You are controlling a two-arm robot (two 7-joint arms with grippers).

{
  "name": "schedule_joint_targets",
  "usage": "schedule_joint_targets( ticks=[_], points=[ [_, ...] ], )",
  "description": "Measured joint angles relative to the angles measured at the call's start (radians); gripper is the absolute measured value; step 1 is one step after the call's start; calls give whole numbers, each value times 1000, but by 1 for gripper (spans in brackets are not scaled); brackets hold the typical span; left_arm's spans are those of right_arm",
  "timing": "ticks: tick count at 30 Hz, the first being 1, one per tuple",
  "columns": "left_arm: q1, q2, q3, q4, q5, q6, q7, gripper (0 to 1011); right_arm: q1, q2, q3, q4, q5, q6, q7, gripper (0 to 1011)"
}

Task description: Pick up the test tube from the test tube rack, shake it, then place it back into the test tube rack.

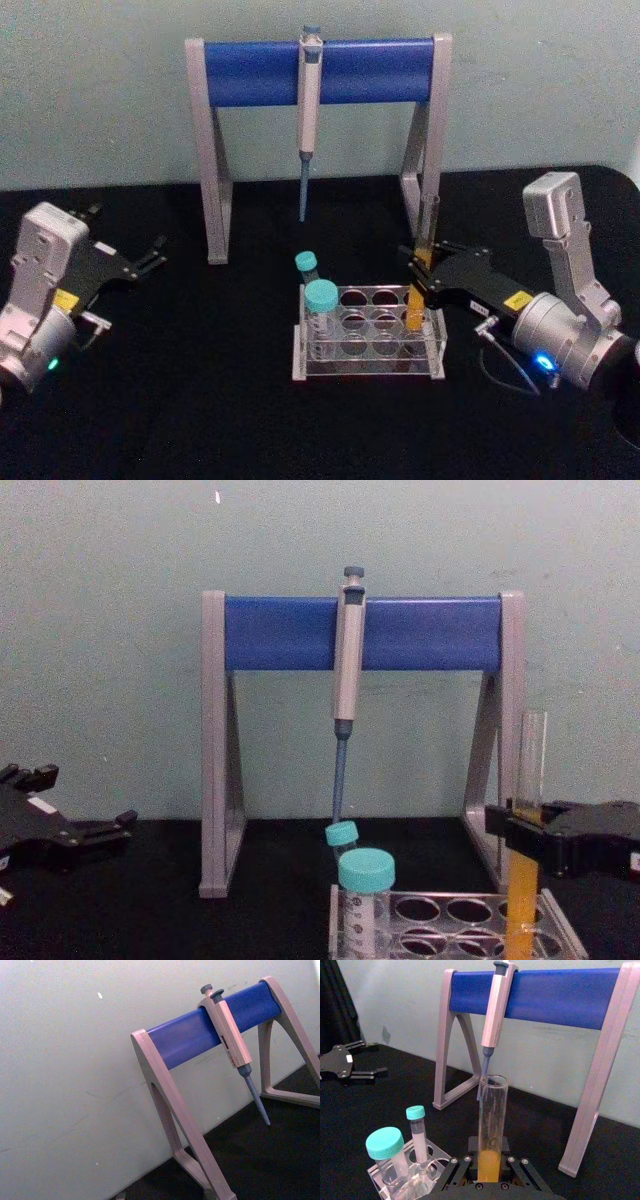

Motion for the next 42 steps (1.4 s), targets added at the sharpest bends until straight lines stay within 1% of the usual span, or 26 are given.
schedule_joint_targets(
  ticks=[25,40,42],
  points=[
    [0,0,0,0,0,0,0,1001,6,-12,-8,30,-17,12,-5,232],
    [0,0,0,0,0,0,0,1001,6,-12,-8,29,-19,11,-5,233],
    [0,0,0,0,0,0,0,1001,6,-12,-8,29,-18,11,-5,285]
  ],
)
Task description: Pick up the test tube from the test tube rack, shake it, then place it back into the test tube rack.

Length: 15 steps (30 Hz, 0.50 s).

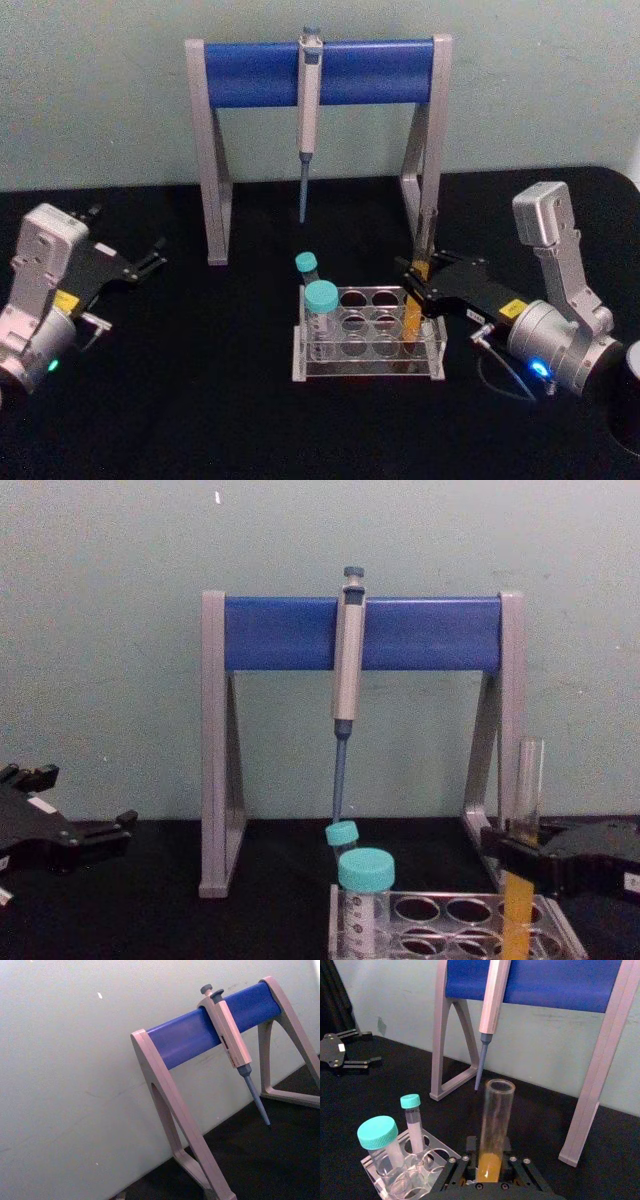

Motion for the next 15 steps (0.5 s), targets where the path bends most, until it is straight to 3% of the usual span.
schedule_joint_targets(
  ticks=[15],
  points=[
    [0,0,0,0,0,0,0,1002,0,0,1,-1,1,0,0,757]
  ],
)
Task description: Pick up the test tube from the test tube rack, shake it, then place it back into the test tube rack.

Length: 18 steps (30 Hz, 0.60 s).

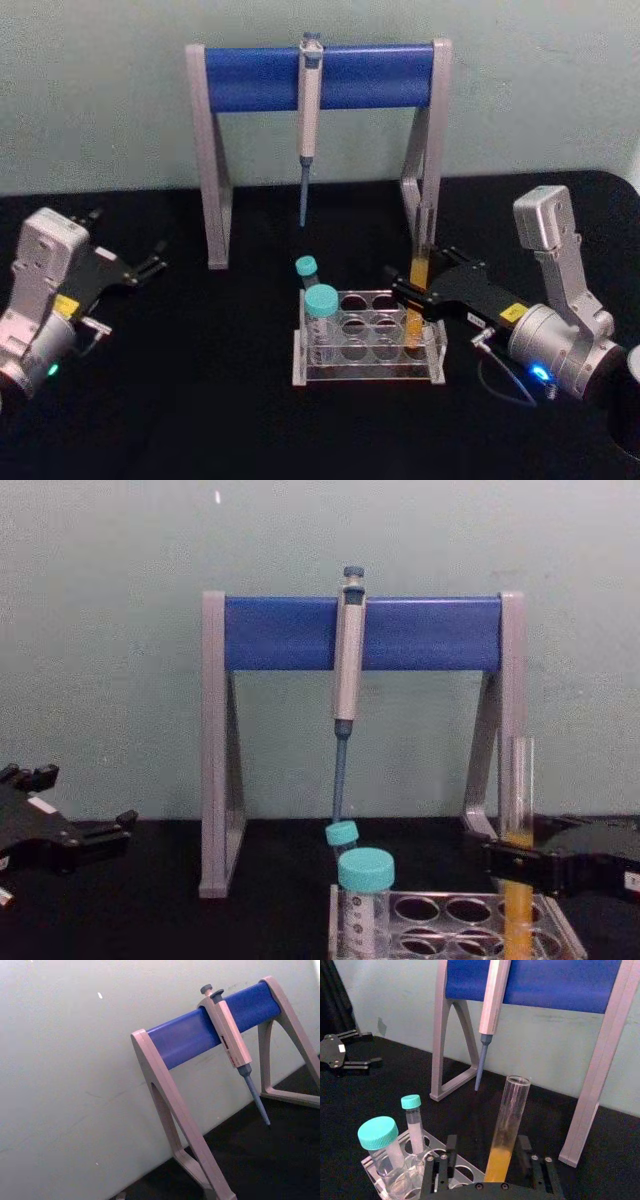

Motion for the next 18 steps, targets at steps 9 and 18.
schedule_joint_targets(
  ticks=[9,18],
  points=[
    [0,0,0,0,0,0,0,1001,0,0,0,0,1,0,0,986],
    [0,0,0,0,0,0,0,1001,-15,5,10,-14,10,-3,1,1000]
  ],
)
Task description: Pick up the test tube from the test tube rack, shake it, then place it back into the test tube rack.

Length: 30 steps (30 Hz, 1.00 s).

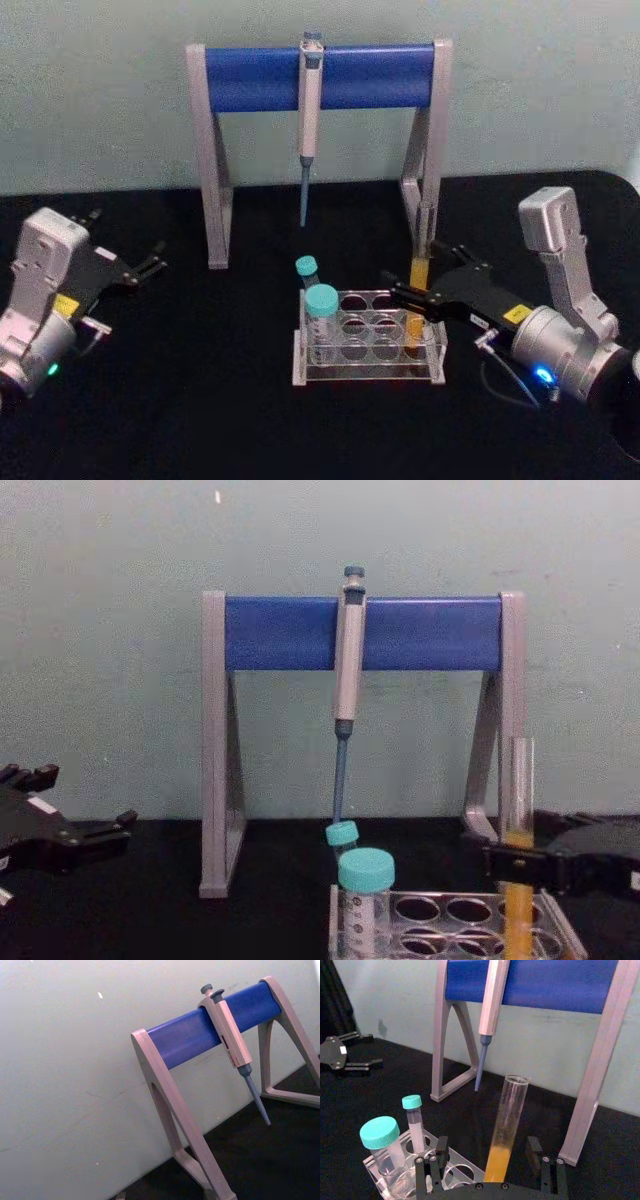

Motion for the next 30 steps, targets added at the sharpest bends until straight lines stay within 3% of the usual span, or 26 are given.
schedule_joint_targets(
  ticks=[11,18,24,30],
  points=[
    [0,0,0,0,0,0,0,1001,-78,33,46,-76,50,1,3,1000],
    [0,0,0,0,0,0,0,1001,-154,66,93,-142,73,-24,-19,1000],
    [0,0,0,0,0,0,0,1001,-189,58,119,-153,16,-81,-87,1000],
    [0,0,0,0,0,0,0,1001,-194,22,126,-109,-94,-144,-172,1000]
  ],
)
